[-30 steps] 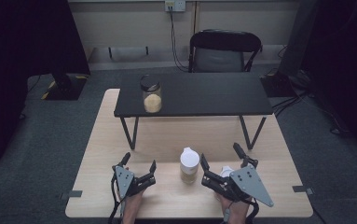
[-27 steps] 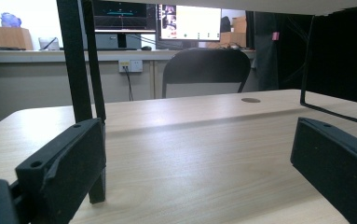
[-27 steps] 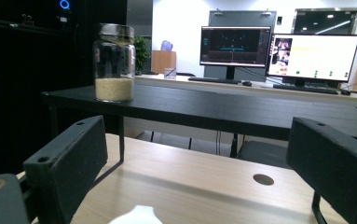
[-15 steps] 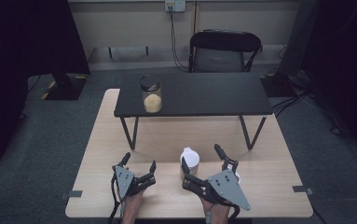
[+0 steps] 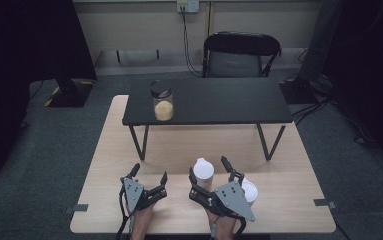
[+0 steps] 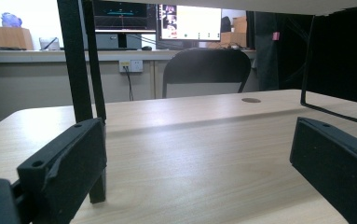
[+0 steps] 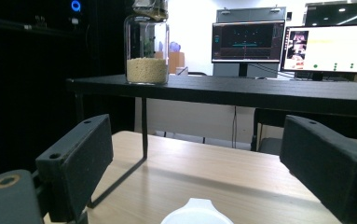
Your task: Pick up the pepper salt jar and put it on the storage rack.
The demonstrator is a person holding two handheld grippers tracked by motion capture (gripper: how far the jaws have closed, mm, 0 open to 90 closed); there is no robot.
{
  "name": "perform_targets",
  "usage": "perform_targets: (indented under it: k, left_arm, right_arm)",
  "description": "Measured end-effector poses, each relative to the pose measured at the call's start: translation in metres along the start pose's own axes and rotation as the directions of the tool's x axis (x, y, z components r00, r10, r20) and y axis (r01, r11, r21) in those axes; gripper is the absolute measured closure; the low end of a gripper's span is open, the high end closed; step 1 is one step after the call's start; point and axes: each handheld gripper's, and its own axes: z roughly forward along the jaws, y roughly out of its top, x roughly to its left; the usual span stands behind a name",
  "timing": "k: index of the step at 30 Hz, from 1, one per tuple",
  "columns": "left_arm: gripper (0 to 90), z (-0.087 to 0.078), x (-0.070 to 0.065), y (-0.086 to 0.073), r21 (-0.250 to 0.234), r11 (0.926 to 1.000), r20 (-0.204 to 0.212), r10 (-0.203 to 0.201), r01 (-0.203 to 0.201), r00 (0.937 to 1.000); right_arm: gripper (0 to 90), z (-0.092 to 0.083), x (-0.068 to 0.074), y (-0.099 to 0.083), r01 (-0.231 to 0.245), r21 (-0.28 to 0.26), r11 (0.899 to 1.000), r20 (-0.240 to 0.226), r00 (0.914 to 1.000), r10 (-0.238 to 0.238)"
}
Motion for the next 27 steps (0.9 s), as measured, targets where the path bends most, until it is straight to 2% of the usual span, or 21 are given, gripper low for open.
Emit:
perform_targets:
  k: [17,20,25,27]
  left_arm:
    - [3.0,0.000,0.000,0.000,0.000,1.0000,0.000,0.000,0.000,1.0000]
    - [3.0,0.000,0.000,0.000,0.000,1.0000,0.000,0.000,0.000,1.0000]
    - [3.0,0.000,0.000,0.000,0.000,1.0000,0.000,0.000,0.000,1.0000]
    - [3.0,0.000,0.000,0.000,0.000,1.0000,0.000,0.000,0.000,1.0000]
  right_arm:
    - [7.7,0.010,0.009,-0.025,0.059,0.031,0.998,0.033,0.9976,-0.060]
    - [7.7,0.011,0.008,-0.029,0.045,0.035,0.998,0.032,0.9984,-0.046]
    - [7.7,0.012,0.009,-0.035,0.036,0.072,0.997,0.021,0.9991,-0.038]
    - [7.9,0.011,0.010,-0.036,0.039,0.066,0.997,0.022,0.9989,-0.041]
